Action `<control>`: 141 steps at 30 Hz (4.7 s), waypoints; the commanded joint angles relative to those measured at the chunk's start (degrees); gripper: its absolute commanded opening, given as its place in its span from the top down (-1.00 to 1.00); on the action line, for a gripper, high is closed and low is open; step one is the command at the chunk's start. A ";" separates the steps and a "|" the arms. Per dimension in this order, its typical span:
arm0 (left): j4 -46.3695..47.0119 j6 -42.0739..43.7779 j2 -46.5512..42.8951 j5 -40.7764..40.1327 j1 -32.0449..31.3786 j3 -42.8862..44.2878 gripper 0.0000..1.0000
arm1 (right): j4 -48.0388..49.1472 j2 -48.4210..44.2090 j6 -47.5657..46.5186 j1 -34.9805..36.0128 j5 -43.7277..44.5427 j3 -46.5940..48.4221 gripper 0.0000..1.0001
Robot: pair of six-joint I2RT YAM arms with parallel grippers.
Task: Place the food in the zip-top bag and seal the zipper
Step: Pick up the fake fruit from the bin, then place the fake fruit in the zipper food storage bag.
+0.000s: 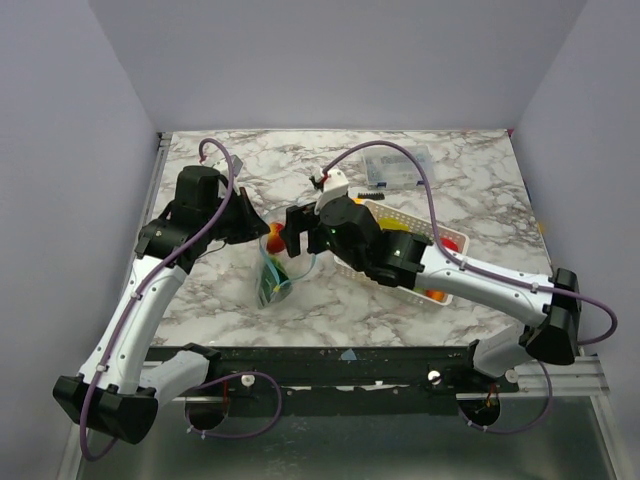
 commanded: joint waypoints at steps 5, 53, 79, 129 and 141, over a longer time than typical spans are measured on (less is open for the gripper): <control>0.05 0.19 1.14 -0.07 -0.28 0.95 1.00 | -5.57 -11.87 0.14 0.03 10.81 -8.71 -0.82; 1.54 -0.35 0.80 2.81 -0.28 -0.49 1.00 | -29.52 1.92 67.30 -20.90 6.76 -20.86 -0.55; 2.05 0.00 -0.74 2.19 -0.28 -2.20 1.00 | -30.39 12.52 64.04 -27.33 -3.75 -17.62 0.07; 3.28 -1.92 1.12 8.32 -0.30 -1.82 1.00 | 19.22 -21.27 -8.08 -14.13 -40.95 -18.03 0.99; 4.55 -2.55 0.03 9.91 -0.32 -2.77 1.00 | 30.98 -7.11 10.32 -14.24 -50.41 -16.82 0.99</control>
